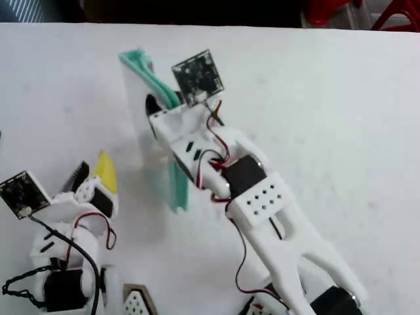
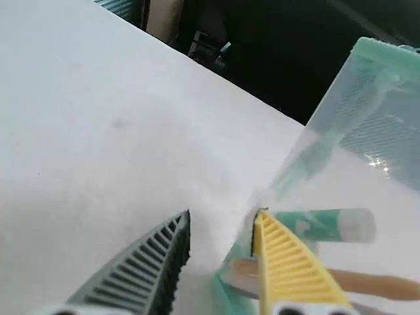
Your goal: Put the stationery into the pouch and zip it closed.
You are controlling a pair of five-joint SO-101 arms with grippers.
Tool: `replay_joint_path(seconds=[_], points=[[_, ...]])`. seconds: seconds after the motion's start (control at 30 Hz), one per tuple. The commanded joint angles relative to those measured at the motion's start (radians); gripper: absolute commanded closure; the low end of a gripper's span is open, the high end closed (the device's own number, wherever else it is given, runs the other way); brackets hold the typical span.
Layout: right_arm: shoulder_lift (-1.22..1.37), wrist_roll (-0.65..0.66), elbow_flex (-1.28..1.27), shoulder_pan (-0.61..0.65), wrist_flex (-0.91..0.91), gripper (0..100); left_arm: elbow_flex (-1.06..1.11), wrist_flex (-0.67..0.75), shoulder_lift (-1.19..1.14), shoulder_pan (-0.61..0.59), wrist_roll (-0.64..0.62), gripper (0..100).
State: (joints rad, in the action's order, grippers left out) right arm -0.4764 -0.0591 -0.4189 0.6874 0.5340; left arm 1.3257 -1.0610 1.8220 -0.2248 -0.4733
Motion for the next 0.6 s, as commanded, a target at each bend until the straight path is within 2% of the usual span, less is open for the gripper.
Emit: replay_joint_path(seconds=[0.0, 0.13, 0.4, 0.5, 0.57], points=[[0.008, -0.025, 0.077, -0.084, -0.053, 97.9, 0.014, -0.002, 0.004, -0.007, -0.015, 82], [0.002, -0.008, -0.118, -0.191, -0.128, 97.9, 0.015, -0.002, 0.004, -0.005, -0.015, 82], [-0.134, 0.278, -0.485, -0.406, -0.165, 97.9, 0.017, -0.002, 0.004, -0.004, -0.014, 82], [-0.249, 0.451, -0.585, -0.435, -0.097, 97.3, 0.020, -0.002, 0.004, -0.001, 0.066, 82], [-0.320, 0.514, -0.618, -0.440, 0.024, 92.6, 0.043, 0.011, 0.002, 0.027, 0.160, 82]])
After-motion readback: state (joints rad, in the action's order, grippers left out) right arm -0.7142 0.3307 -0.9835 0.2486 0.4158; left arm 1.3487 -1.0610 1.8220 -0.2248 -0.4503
